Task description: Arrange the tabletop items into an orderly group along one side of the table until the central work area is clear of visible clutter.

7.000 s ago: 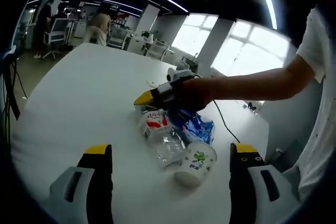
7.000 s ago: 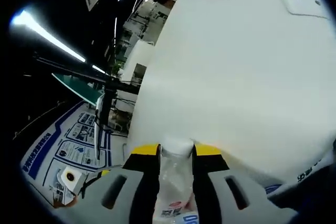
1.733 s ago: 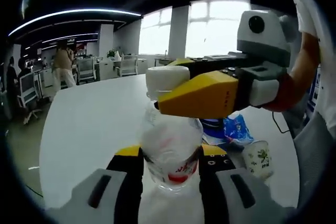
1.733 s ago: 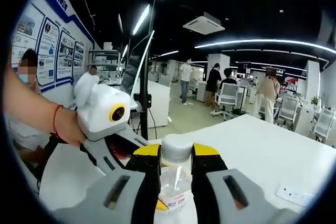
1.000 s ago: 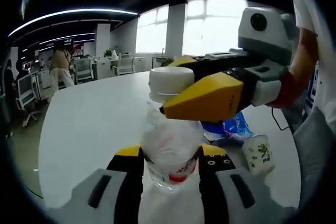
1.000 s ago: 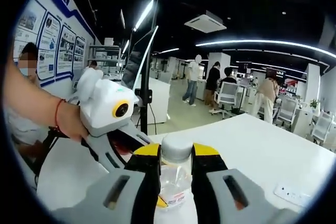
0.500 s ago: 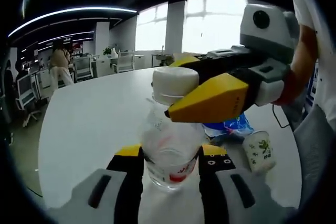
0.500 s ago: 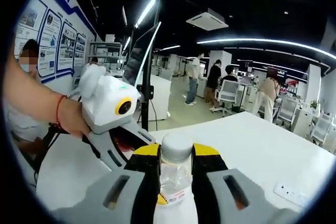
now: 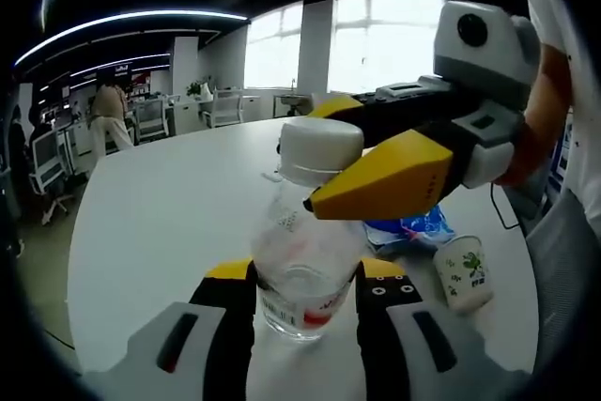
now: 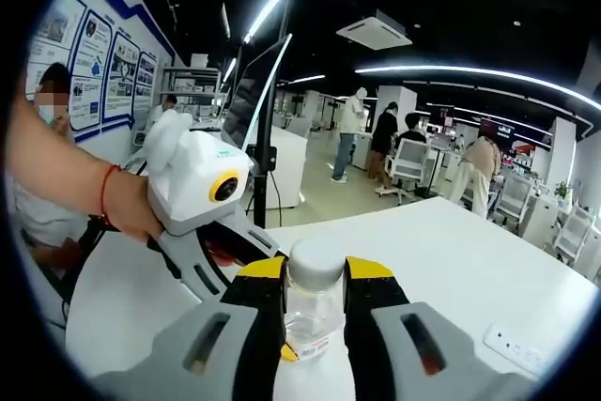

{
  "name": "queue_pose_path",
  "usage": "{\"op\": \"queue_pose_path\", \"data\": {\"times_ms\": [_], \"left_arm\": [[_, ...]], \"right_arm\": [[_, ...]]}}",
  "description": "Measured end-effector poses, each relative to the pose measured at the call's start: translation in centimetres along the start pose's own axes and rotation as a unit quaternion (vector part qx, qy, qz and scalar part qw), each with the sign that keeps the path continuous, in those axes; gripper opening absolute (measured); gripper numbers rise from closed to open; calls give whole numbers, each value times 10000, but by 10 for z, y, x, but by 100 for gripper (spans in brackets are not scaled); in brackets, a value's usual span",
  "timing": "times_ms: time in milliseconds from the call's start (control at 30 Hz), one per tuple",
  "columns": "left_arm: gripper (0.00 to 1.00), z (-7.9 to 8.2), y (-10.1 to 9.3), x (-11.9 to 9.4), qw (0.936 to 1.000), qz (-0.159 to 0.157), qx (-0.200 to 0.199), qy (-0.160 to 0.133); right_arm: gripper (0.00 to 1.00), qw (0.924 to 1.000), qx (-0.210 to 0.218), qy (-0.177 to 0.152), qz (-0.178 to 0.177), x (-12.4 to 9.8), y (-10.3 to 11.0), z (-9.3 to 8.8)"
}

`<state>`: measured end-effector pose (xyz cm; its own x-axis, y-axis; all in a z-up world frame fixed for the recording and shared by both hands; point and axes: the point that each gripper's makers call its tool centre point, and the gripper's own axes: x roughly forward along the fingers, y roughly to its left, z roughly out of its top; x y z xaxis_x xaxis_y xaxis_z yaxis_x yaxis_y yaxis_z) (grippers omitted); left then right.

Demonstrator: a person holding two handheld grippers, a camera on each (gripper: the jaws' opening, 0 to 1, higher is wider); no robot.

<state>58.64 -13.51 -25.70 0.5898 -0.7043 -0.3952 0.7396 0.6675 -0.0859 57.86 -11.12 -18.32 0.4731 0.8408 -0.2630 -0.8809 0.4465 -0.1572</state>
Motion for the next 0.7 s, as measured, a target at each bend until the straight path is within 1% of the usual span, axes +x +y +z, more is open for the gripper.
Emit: {"op": "queue_pose_path", "data": {"times_ms": [267,700], "left_arm": [[42,1,1,0,10000,41,-40,-9],[47,2,3,0,9999,99,-109,-37]], "right_arm": [[21,10000,37,23,6,1,-2,0],[22,9999,121,52,52,1,-2,-1]]}}
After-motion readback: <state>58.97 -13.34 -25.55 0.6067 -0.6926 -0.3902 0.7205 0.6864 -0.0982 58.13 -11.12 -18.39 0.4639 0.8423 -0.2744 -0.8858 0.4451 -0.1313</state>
